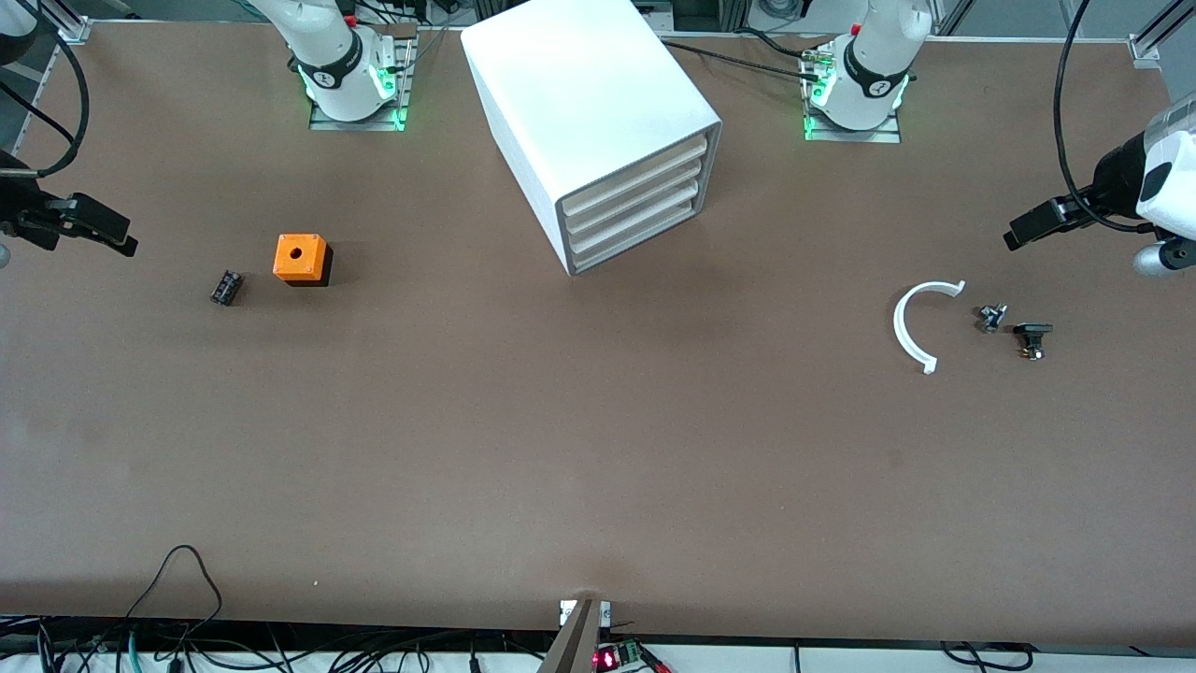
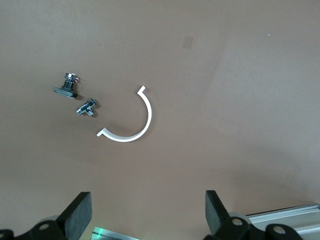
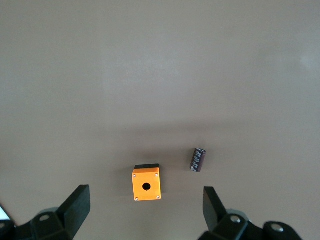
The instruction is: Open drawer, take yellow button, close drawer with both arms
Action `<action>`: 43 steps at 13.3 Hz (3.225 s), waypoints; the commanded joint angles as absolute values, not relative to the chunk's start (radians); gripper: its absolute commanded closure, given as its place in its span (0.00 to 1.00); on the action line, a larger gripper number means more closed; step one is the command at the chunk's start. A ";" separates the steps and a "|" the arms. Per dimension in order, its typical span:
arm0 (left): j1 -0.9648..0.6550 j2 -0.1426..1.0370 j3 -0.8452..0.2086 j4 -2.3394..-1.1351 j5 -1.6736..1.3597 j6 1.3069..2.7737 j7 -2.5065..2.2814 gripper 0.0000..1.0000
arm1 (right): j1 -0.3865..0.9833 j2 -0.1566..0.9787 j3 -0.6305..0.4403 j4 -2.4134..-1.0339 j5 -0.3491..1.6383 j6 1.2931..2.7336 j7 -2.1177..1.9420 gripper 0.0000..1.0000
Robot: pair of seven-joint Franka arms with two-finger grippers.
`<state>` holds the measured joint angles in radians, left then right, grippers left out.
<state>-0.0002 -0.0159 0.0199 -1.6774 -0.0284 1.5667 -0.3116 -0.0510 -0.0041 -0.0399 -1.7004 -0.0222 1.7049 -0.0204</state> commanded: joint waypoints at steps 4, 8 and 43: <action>0.003 0.000 0.017 -1.655 -0.035 1.566 -0.290 0.00 | -0.060 -0.002 -0.046 -1.692 -0.008 1.697 -0.043 0.00; 0.003 0.000 0.017 -1.654 -0.034 1.566 -0.293 0.00 | -0.060 0.000 -0.054 -1.692 -0.008 1.700 -0.041 0.00; 0.000 0.319 -0.170 -2.101 -0.917 1.489 0.307 0.00 | -0.046 0.011 -0.045 -1.680 0.000 1.716 -0.029 0.00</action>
